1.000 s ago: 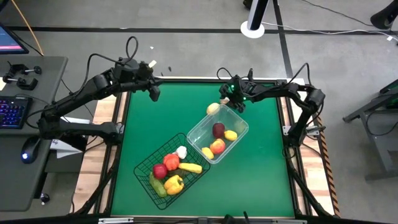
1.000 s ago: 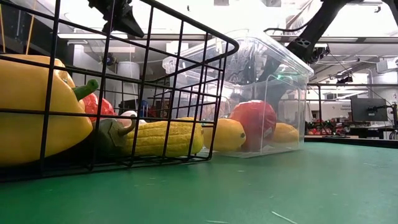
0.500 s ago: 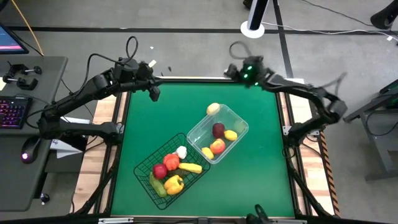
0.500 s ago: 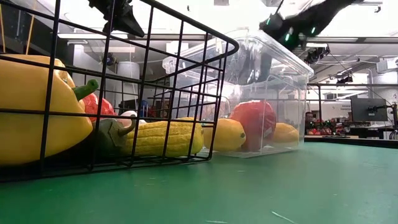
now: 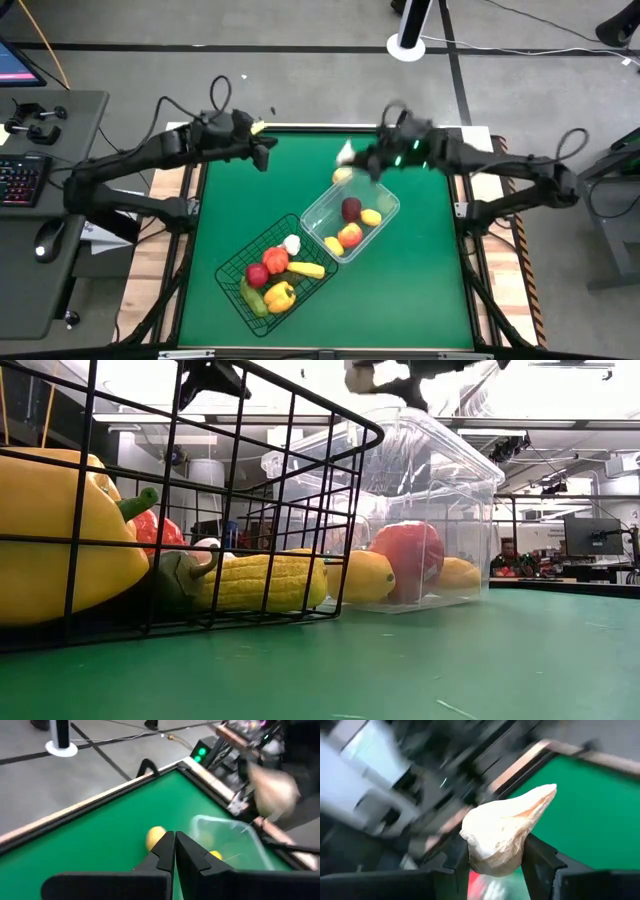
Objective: Sort produce into baskets
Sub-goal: Put the white garlic into the wire basket
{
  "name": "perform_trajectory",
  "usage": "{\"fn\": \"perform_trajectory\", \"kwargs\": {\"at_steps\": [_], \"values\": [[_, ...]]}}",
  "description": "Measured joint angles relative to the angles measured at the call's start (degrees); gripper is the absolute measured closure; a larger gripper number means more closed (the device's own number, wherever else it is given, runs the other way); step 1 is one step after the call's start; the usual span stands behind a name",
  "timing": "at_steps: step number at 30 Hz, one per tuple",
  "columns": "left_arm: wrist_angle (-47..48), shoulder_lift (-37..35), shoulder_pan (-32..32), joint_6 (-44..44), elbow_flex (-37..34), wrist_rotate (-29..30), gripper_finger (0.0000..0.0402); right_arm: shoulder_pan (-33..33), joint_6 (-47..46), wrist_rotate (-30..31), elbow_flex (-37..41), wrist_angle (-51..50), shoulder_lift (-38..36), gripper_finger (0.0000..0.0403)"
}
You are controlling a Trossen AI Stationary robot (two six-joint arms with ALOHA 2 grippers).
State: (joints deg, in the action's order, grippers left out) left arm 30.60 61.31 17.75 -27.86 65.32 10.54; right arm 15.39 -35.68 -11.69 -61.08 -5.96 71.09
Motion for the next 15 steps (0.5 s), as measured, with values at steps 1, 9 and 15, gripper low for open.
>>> {"fn": "perform_trajectory", "kwargs": {"at_steps": [1,9,15], "values": [[-0.95,0.5,-1.52,-1.34,0.0,0.93,0.0402,-3.13,0.92,0.69,0.0,0.35,0.73,0.0278],[-8.47,5.77,-11.16,-7.7,0.0,3.32,0.0402,-23.35,4.67,6.3,0.04,13.36,11.49,0.0276],[-13.14,8.32,-12.71,-8.11,0.0,3.35,0.0402,-29.94,3.12,10.56,-0.06,24.36,20.62,0.0254]]}}
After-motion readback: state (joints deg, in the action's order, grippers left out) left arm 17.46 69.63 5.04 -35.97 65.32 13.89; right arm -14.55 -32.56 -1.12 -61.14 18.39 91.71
